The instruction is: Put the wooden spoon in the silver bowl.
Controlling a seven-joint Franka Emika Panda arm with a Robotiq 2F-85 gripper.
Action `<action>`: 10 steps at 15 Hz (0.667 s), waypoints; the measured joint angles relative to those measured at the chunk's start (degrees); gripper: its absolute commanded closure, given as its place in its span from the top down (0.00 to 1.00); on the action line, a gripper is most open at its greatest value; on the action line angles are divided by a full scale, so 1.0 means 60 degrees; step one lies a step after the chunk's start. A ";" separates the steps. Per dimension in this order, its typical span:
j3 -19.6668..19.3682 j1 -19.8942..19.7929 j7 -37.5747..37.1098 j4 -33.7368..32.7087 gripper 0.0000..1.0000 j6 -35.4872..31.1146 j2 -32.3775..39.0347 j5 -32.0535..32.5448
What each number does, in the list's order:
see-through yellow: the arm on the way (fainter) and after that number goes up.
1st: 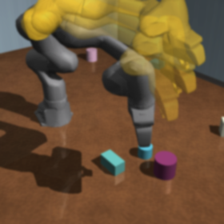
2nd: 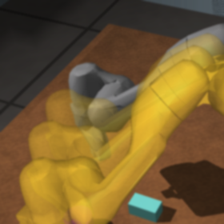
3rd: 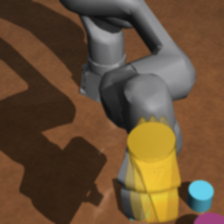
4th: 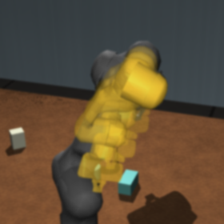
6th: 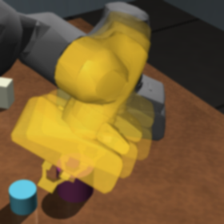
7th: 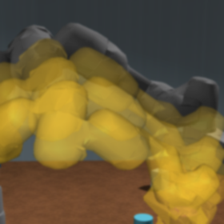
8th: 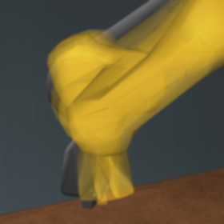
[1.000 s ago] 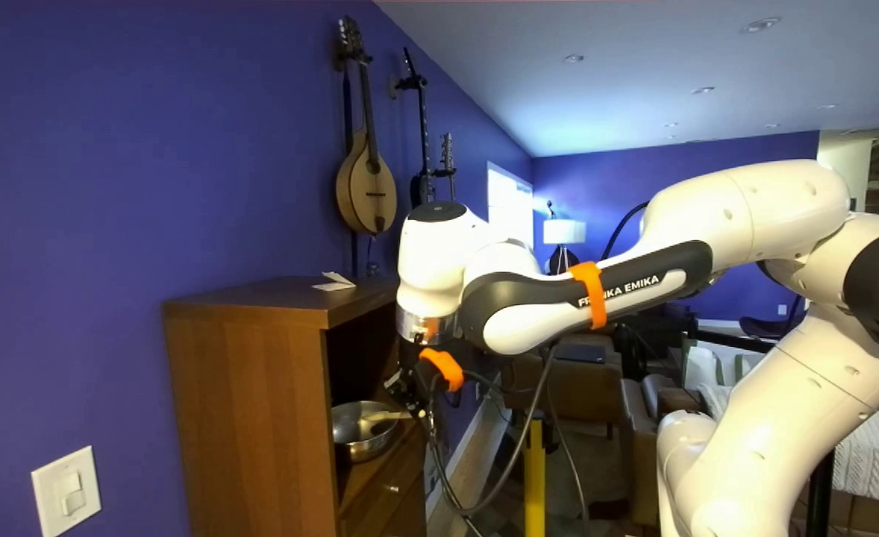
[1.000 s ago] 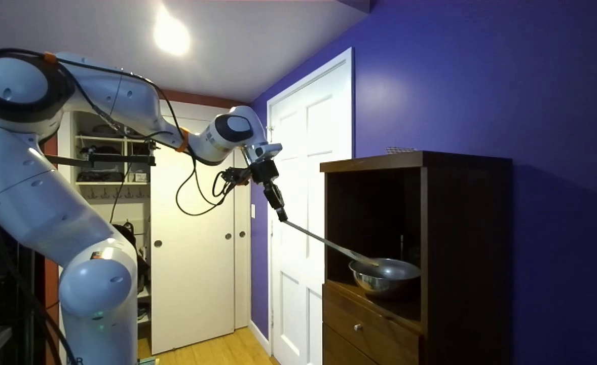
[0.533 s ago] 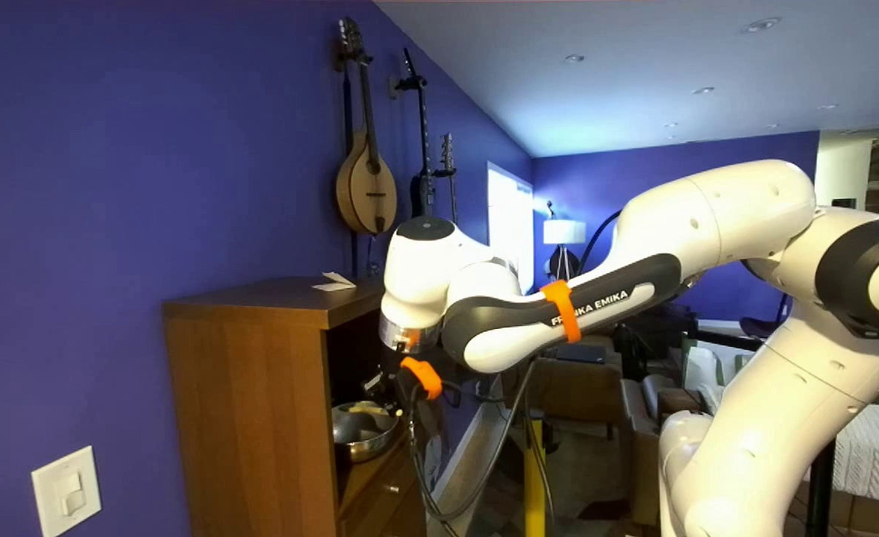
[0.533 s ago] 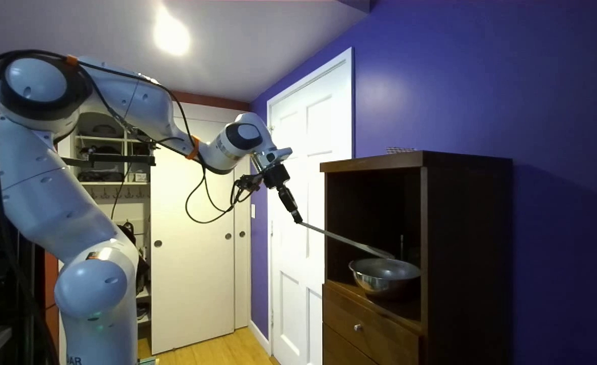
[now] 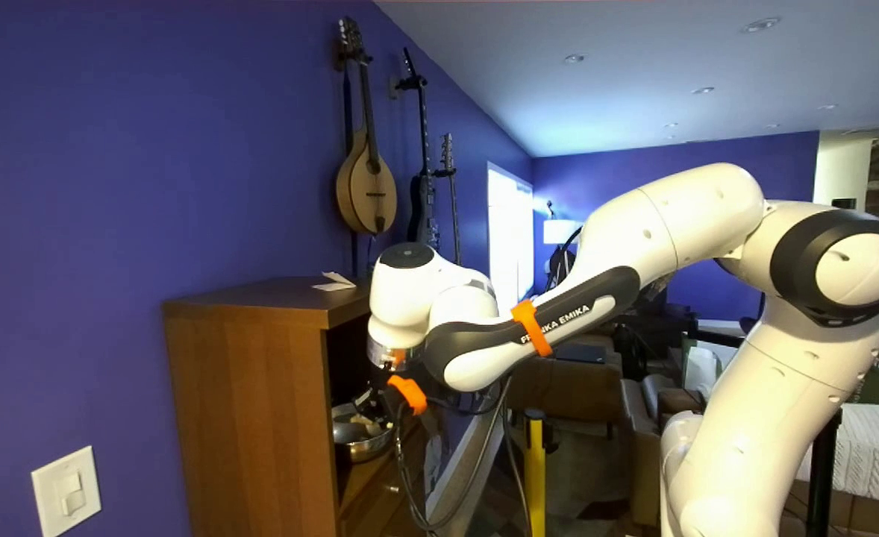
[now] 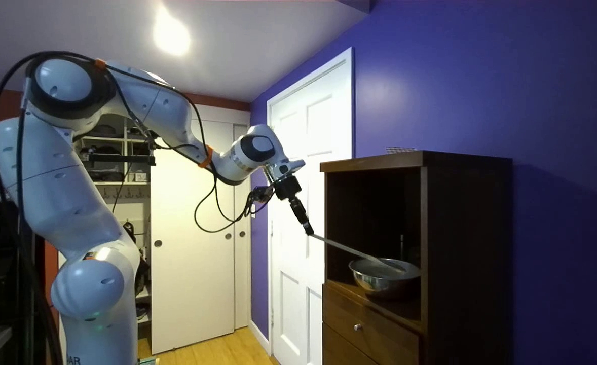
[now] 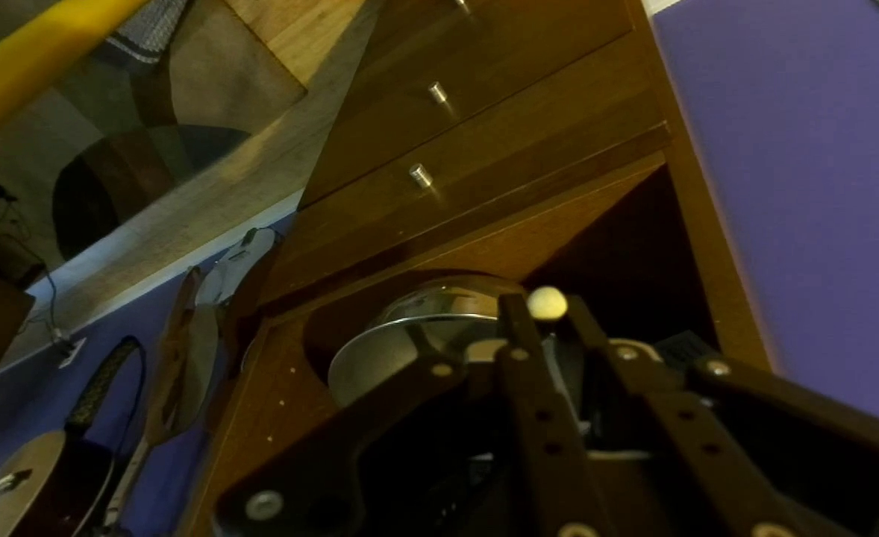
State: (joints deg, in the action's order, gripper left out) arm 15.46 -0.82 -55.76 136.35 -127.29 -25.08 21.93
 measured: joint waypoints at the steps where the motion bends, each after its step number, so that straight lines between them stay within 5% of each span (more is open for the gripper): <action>1: -0.0001 -0.0021 0.0000 0.0000 0.03 -0.0120 0.0092 0.0056; 10: -0.0179 -0.0194 -0.0001 -0.0002 0.03 -0.0439 0.0794 0.0248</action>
State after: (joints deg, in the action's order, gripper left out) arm 14.39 -1.98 -55.76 136.34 -129.92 -20.31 23.42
